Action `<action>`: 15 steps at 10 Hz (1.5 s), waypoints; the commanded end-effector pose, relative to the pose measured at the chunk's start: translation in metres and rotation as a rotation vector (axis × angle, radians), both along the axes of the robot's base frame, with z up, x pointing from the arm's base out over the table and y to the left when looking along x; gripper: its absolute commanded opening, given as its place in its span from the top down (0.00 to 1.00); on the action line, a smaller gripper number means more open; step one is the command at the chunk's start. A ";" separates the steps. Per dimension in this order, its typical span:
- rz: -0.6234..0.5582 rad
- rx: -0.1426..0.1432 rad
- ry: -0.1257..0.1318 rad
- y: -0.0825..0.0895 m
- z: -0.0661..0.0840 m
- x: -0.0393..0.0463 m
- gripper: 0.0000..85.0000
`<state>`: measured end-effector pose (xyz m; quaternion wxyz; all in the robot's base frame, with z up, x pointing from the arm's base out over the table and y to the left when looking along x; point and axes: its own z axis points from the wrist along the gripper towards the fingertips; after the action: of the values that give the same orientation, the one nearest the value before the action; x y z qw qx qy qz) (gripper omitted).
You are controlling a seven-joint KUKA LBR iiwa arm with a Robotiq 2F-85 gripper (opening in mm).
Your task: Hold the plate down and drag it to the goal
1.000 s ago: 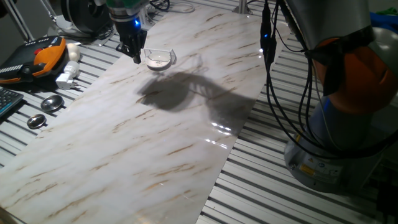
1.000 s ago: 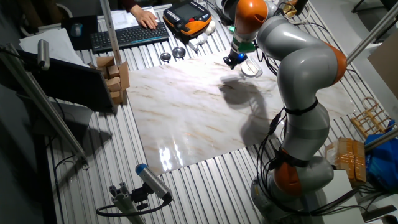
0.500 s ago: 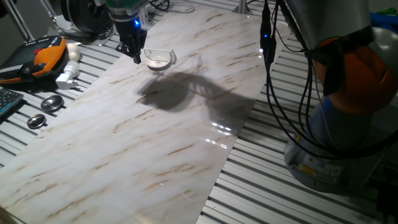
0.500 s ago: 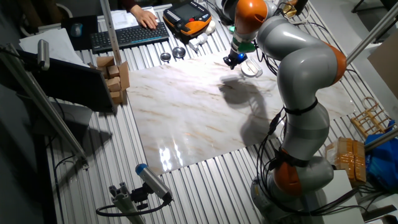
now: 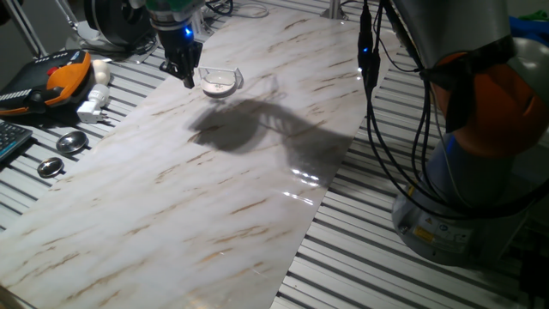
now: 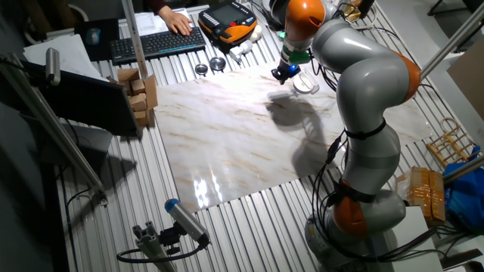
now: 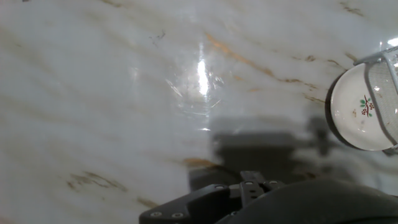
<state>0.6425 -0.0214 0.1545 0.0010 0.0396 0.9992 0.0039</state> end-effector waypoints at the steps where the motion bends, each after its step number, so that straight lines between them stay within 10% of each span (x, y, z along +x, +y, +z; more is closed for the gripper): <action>1: 0.000 0.000 -0.001 0.000 0.000 0.0003 1.00; 15: 0.006 -0.009 0.017 0.005 -0.004 0.0026 1.00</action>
<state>0.6449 -0.0161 0.1499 -0.0071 0.0367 0.9993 -0.0009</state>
